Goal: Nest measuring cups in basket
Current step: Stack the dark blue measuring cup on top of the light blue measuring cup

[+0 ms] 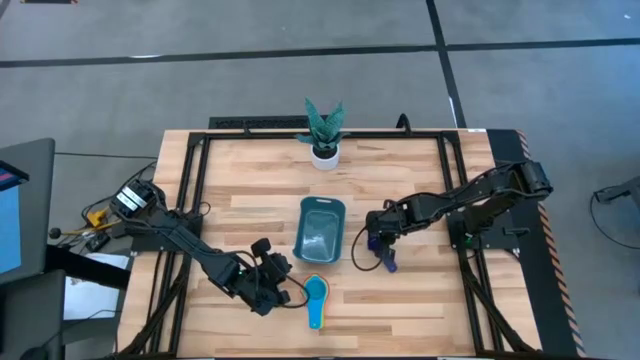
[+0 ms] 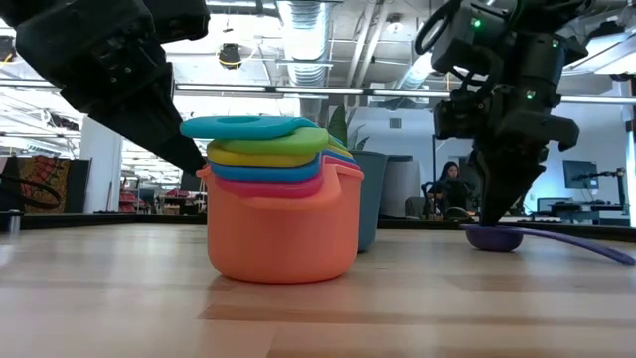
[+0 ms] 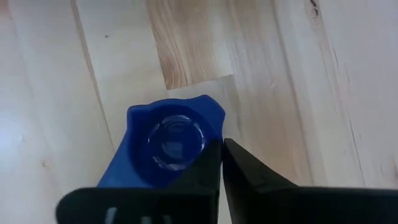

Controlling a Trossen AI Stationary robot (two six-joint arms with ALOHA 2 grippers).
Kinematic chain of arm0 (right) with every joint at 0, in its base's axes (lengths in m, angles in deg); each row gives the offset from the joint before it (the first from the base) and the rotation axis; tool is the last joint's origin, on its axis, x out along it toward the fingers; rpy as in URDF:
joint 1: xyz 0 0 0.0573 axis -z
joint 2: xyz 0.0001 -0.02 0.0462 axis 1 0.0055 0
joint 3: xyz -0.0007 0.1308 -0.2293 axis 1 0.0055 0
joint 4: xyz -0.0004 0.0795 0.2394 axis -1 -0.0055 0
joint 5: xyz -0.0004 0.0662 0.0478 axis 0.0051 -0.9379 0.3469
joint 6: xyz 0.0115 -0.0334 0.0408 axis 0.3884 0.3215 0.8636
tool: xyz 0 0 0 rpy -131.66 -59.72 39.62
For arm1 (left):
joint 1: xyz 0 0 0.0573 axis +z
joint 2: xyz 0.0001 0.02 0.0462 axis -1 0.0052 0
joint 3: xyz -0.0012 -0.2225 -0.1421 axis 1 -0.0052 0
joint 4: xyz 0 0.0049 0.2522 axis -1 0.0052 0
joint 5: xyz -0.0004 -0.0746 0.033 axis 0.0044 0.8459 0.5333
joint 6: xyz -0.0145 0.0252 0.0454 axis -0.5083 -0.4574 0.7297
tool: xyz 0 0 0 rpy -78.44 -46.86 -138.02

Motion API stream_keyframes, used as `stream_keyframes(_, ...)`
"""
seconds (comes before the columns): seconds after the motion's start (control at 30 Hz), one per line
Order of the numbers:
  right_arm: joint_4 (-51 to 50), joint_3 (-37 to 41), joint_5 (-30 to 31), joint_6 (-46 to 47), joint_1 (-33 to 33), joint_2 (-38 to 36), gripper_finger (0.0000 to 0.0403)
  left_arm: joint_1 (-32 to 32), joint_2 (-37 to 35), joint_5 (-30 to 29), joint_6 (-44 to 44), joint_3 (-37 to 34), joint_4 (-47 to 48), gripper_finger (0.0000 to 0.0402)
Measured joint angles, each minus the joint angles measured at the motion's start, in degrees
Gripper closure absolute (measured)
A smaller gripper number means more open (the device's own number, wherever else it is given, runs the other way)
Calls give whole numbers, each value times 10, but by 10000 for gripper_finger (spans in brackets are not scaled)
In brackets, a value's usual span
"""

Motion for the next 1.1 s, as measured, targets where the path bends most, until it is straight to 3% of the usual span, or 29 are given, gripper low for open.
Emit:
stream_keyframes(0.37, 11, 0, -11, 5, -1, 0, 301, 1, 0, 15, -10, 0, -1, 401)
stream_keyframes(0.53, 15, 0, -11, 5, -4, 0, 291, 1, 0, 15, -10, 0, -2, 402)
stream_keyframes(0.77, 83, 38, -24, 25, -1, 0, 321, 1, 0, 16, -11, 0, -13, 401)
stream_keyframes(0.97, 89, 43, -24, 60, -7, 0, 375, 1, 0, 31, -15, 0, -15, 401)
stream_keyframes(1.1, 102, 43, -24, 127, -20, 0, 389, 1, 0, 31, -16, 0, -15, 401)
